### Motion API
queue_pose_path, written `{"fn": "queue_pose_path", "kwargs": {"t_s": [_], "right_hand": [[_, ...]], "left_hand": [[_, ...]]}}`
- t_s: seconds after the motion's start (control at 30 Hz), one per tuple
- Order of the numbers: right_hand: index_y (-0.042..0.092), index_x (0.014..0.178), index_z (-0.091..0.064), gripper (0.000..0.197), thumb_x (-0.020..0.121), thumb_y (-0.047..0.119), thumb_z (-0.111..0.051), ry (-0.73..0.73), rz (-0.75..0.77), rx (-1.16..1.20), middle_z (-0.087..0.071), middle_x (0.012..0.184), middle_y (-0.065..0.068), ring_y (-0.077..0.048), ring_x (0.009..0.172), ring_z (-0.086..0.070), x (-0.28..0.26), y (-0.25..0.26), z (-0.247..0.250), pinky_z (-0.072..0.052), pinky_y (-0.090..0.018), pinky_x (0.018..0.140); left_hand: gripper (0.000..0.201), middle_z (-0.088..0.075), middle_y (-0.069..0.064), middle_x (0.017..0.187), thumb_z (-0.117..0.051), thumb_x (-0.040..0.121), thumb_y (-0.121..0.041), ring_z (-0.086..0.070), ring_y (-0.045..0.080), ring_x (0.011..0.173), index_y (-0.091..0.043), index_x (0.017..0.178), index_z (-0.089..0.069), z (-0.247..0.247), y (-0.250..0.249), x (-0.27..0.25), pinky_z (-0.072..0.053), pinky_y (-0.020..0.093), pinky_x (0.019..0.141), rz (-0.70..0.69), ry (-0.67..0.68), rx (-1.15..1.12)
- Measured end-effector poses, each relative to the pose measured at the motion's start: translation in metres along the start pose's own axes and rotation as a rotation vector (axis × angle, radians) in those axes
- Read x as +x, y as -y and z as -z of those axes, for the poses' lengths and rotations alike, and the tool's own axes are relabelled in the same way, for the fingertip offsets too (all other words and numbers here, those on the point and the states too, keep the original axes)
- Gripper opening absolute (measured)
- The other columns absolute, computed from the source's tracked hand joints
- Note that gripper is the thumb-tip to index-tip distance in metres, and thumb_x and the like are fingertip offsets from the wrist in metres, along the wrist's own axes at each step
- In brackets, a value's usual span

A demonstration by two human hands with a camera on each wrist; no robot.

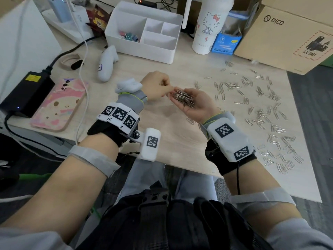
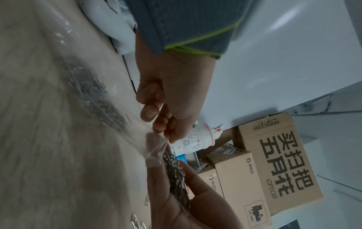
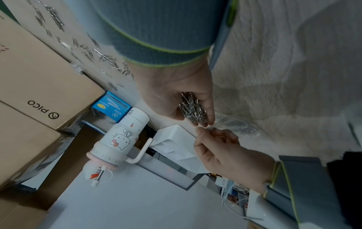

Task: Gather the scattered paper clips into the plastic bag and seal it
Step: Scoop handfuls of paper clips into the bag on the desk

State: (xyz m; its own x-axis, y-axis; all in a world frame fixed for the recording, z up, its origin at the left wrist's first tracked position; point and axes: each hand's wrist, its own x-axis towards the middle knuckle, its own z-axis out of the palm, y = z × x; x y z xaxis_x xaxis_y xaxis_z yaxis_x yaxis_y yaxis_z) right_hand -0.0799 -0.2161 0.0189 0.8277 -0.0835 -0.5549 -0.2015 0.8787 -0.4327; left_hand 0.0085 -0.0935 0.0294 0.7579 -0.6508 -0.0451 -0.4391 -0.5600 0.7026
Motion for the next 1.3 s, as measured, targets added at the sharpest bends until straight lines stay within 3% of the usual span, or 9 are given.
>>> {"fn": "queue_pose_path", "kwargs": {"t_s": [0.17, 0.27, 0.37, 0.53, 0.67, 0.93, 1.03, 1.17, 1.3], "right_hand": [[-0.018, 0.104, -0.046, 0.033, 0.097, 0.009, -0.028, 0.042, -0.046, -0.009, -0.053, 0.102, -0.033, -0.043, 0.091, -0.054, -0.003, 0.007, -0.007, -0.037, -0.045, 0.106], [-0.02, 0.097, -0.048, 0.04, 0.098, 0.016, -0.028, 0.048, -0.076, -0.081, -0.054, 0.098, -0.031, -0.041, 0.092, -0.053, -0.005, 0.014, -0.009, -0.046, -0.041, 0.094], [-0.023, 0.097, -0.048, 0.048, 0.098, 0.022, -0.031, 0.05, -0.093, -0.138, -0.056, 0.097, -0.031, -0.038, 0.094, -0.053, -0.005, 0.02, -0.01, -0.049, -0.045, 0.081], [-0.022, 0.104, -0.044, 0.053, 0.097, 0.03, -0.034, 0.086, -0.108, -0.137, -0.047, 0.113, -0.025, -0.032, 0.108, -0.046, -0.009, 0.024, -0.014, -0.041, -0.04, 0.1], [-0.023, 0.106, -0.044, 0.056, 0.096, 0.032, -0.035, 0.075, -0.093, -0.183, -0.048, 0.108, -0.027, -0.037, 0.1, -0.053, -0.011, 0.025, -0.018, -0.049, -0.042, 0.089], [-0.025, 0.112, -0.04, 0.064, 0.094, 0.036, -0.039, 0.107, -0.123, -0.13, -0.043, 0.111, -0.024, -0.03, 0.105, -0.041, -0.011, 0.028, -0.015, -0.028, -0.034, 0.111], [-0.024, 0.126, -0.03, 0.072, 0.093, 0.039, -0.039, 0.107, -0.129, -0.147, -0.04, 0.131, -0.025, -0.025, 0.121, -0.038, -0.009, 0.029, -0.015, -0.023, -0.033, 0.114], [-0.019, 0.14, -0.011, 0.075, 0.095, 0.035, -0.036, 0.07, -0.093, -0.216, -0.015, 0.149, -0.034, -0.042, 0.139, -0.022, -0.014, 0.032, -0.017, -0.023, -0.045, 0.116], [-0.018, 0.121, -0.042, 0.057, 0.097, 0.033, -0.032, 0.102, -0.077, -0.337, -0.047, 0.125, -0.031, -0.039, 0.118, -0.049, -0.016, 0.031, -0.02, -0.044, -0.041, 0.099]], "left_hand": [[0.029, -0.05, -0.005, 0.053, -0.064, 0.081, -0.021, -0.046, 0.008, 0.053, -0.023, 0.056, -0.049, -0.009, -0.01, 0.006, -0.04, 0.028, 0.065, -0.037, -0.012, -0.04], [0.017, -0.047, -0.004, 0.053, -0.062, 0.081, -0.019, -0.043, 0.009, 0.052, -0.015, 0.066, -0.055, -0.01, -0.014, 0.009, -0.036, 0.028, 0.06, -0.042, -0.019, -0.037], [0.024, -0.046, -0.003, 0.052, -0.062, 0.08, -0.018, -0.041, 0.009, 0.049, -0.019, 0.059, -0.052, -0.009, -0.011, 0.011, -0.034, 0.026, 0.055, -0.036, -0.04, -0.056], [0.017, -0.045, -0.004, 0.052, -0.062, 0.08, -0.018, -0.039, 0.008, 0.05, -0.014, 0.065, -0.056, -0.009, -0.01, 0.011, -0.031, 0.023, 0.053, -0.003, -0.058, -0.06], [0.03, -0.046, -0.003, 0.052, -0.061, 0.079, -0.018, -0.04, 0.008, 0.05, -0.024, 0.053, -0.048, -0.009, -0.009, 0.013, -0.031, 0.023, 0.052, 0.024, -0.065, -0.072], [0.031, -0.046, -0.003, 0.053, -0.061, 0.08, -0.018, -0.04, 0.008, 0.05, -0.025, 0.053, -0.047, -0.013, -0.008, 0.013, -0.032, 0.023, 0.053, 0.024, -0.065, -0.103], [0.029, -0.046, -0.003, 0.053, -0.061, 0.08, -0.018, -0.039, 0.008, 0.05, -0.023, 0.055, -0.048, -0.015, -0.008, 0.012, -0.032, 0.023, 0.053, 0.024, -0.065, -0.103], [0.027, -0.047, -0.003, 0.053, -0.06, 0.079, -0.018, -0.04, 0.009, 0.051, -0.023, 0.055, -0.048, -0.014, -0.005, 0.013, -0.032, 0.023, 0.053, 0.038, -0.086, -0.102], [0.03, -0.046, -0.003, 0.053, -0.059, 0.081, -0.018, -0.039, 0.008, 0.051, -0.024, 0.054, -0.047, -0.015, -0.004, 0.014, -0.032, 0.023, 0.053, 0.029, -0.097, -0.132]]}}
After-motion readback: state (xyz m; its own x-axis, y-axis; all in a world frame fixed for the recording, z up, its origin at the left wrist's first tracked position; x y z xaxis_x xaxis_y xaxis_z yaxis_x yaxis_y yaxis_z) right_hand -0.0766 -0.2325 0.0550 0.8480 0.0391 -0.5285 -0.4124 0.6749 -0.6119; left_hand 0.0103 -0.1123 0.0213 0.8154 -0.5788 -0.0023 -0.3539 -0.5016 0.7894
